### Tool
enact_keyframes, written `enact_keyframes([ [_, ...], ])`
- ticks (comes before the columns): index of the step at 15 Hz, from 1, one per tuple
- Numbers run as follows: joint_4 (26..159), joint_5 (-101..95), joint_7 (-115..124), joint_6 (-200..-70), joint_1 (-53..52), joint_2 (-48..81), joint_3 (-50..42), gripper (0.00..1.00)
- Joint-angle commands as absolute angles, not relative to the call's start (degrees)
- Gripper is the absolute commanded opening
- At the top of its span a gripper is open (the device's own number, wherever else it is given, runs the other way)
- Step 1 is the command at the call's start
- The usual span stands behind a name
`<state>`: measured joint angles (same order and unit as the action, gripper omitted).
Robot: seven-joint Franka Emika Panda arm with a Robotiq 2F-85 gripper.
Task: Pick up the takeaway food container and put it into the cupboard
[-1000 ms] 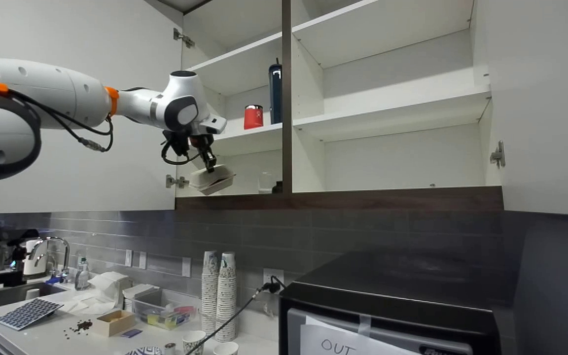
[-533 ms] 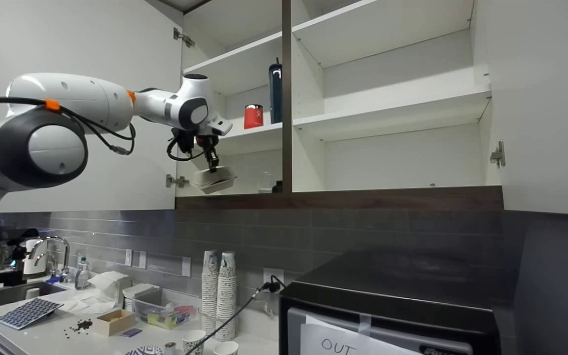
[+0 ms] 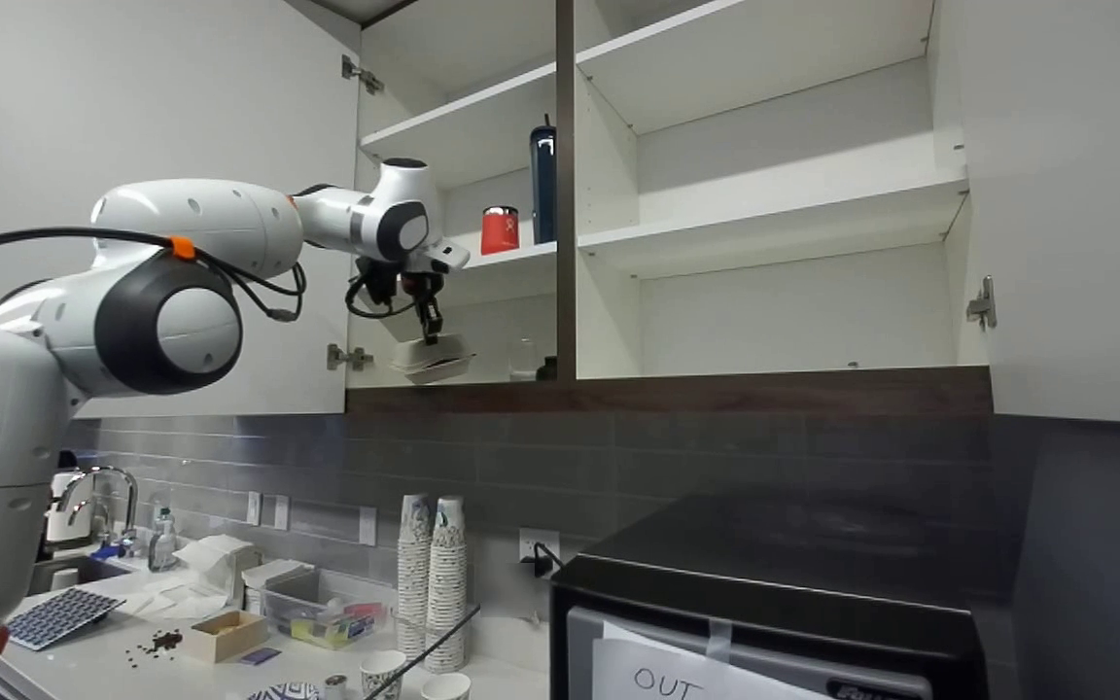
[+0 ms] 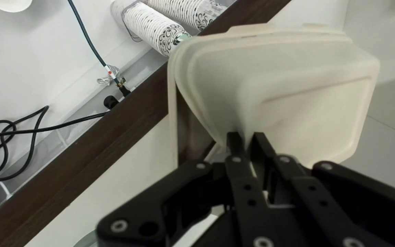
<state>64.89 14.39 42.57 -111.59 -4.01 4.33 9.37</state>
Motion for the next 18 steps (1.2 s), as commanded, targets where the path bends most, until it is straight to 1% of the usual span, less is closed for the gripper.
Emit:
enact_keyframes([
  [1, 57.0, 12.5, 45.2, -107.7, -4.9, 9.5, 9.5, 0.38],
  [4, 53.8, 12.4, 45.7, -107.7, -5.2, 11.9, 9.4, 0.59],
  [9, 50.8, 12.5, 45.7, -108.2, -5.3, 13.5, 9.3, 0.98],
  [10, 50.8, 12.3, 45.5, -108.5, -5.3, 13.2, 9.2, 1.00],
  [18, 53.2, 10.7, 42.9, -108.5, -4.8, 10.0, 9.0, 1.00],
])
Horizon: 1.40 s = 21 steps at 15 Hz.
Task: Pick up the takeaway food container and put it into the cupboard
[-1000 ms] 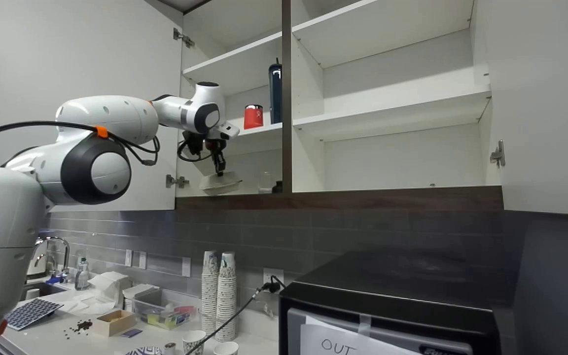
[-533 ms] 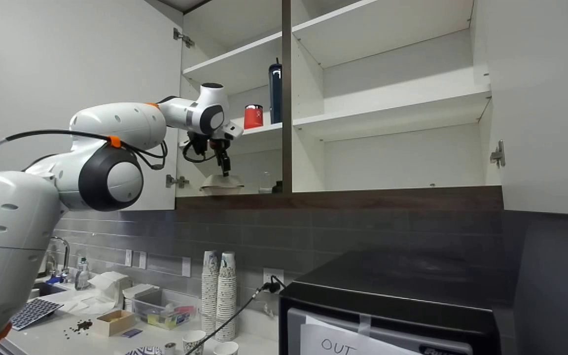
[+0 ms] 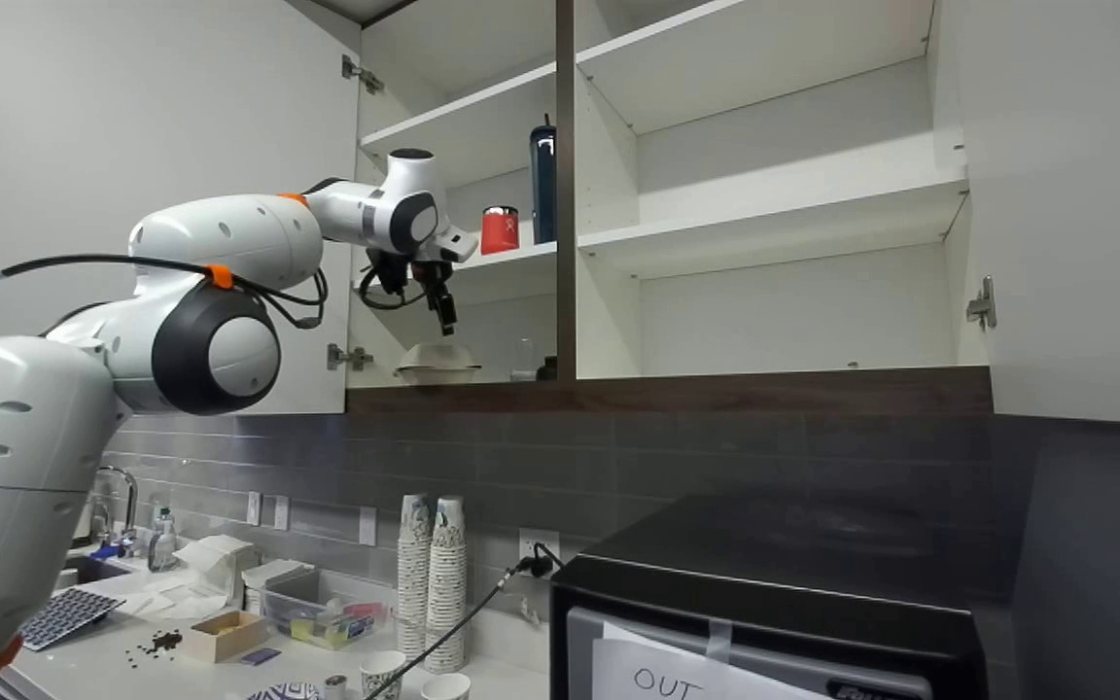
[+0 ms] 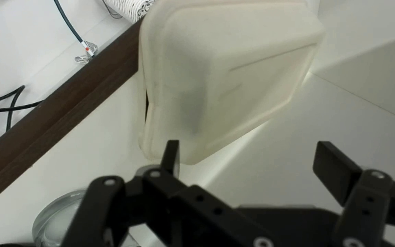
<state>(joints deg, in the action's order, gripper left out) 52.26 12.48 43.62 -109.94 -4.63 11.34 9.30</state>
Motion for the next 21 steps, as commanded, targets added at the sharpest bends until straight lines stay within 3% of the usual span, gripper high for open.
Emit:
enact_keyframes([
  [1, 54.2, 9.8, 41.5, -109.5, -4.8, 9.3, 9.0, 1.00],
  [7, 61.1, 7.8, 31.7, -111.0, -4.2, 3.3, 9.0, 1.00],
  [21, 85.1, 20.0, 5.4, -92.6, -3.0, -17.1, 2.2, 1.00],
])
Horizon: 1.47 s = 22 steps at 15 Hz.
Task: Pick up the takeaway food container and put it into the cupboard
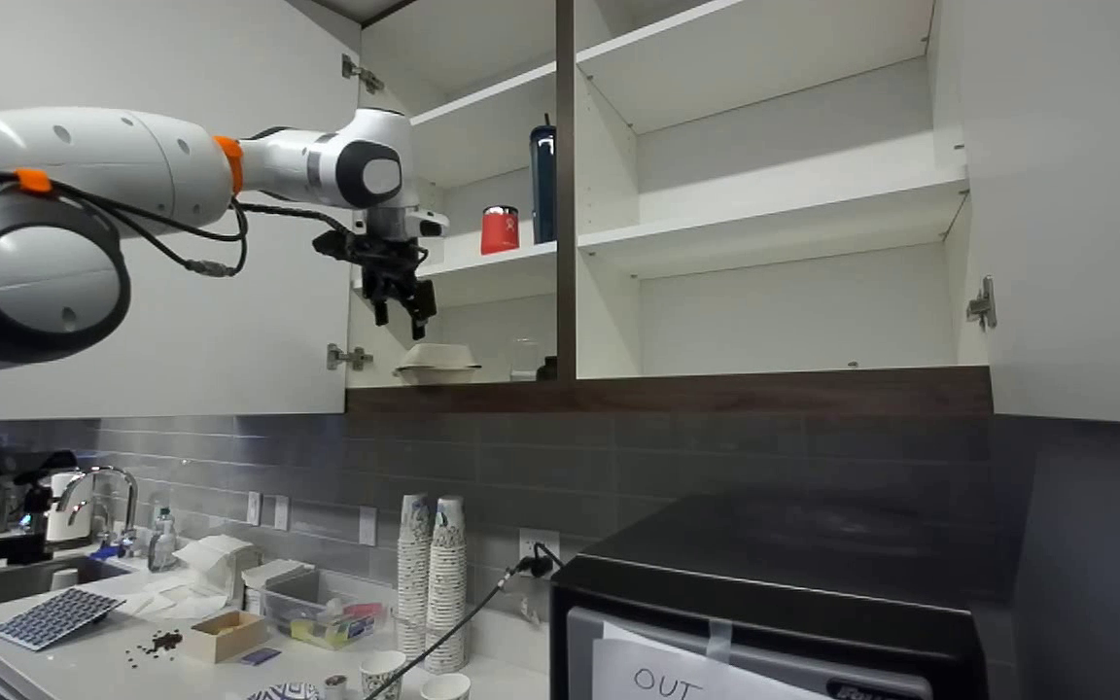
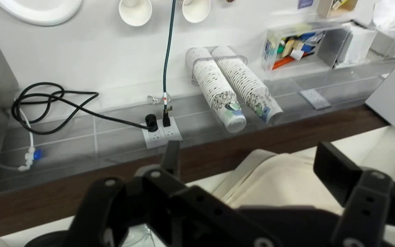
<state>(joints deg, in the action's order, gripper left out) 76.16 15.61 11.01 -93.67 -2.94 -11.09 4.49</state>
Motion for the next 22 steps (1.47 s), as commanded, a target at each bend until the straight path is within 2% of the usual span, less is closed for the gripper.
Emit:
enact_keyframes([
  [1, 87.9, 21.0, 2.8, -93.1, -3.1, -18.8, 1.4, 1.00],
  [10, 104.9, 21.7, -11.3, -96.1, -3.8, -28.6, -1.9, 1.00],
  [18, 112.0, 21.1, -17.5, -97.8, -4.3, -34.0, -3.0, 1.00],
  [22, 116.9, 21.7, -19.0, -109.7, -4.5, -37.7, -2.5, 1.00],
])
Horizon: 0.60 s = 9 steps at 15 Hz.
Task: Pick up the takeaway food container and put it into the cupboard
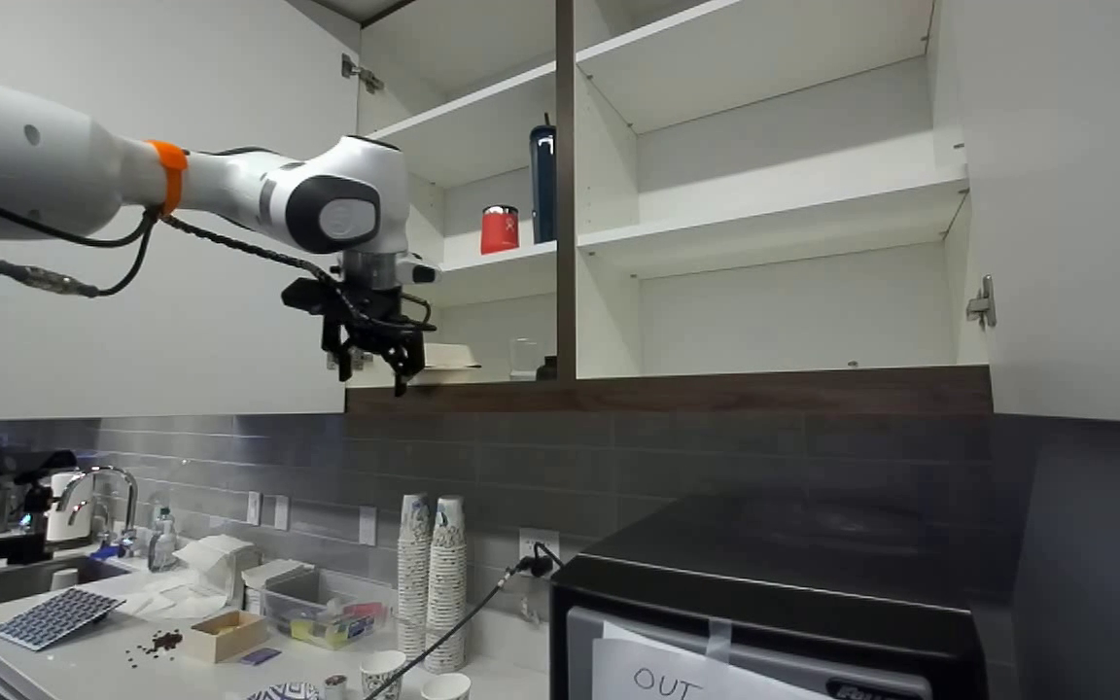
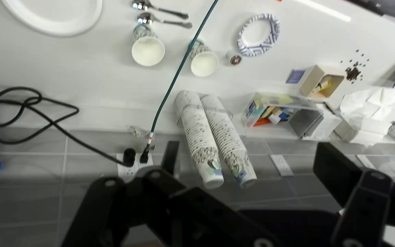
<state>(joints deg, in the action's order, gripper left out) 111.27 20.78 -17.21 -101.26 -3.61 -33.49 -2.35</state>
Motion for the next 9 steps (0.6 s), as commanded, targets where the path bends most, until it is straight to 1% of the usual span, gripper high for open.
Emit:
enact_keyframes([
  [1, 117.7, 21.6, -19.6, -111.6, -5.3, -38.4, -2.7, 1.00],
  [6, 121.0, 20.5, -23.0, -113.0, -7.6, -41.2, -3.9, 1.00],
  [7, 117.7, 20.0, -21.0, -111.3, -7.3, -38.7, -3.7, 1.00],
  [9, 118.6, 20.0, -21.5, -111.4, -7.7, -39.6, -4.0, 1.00],
])
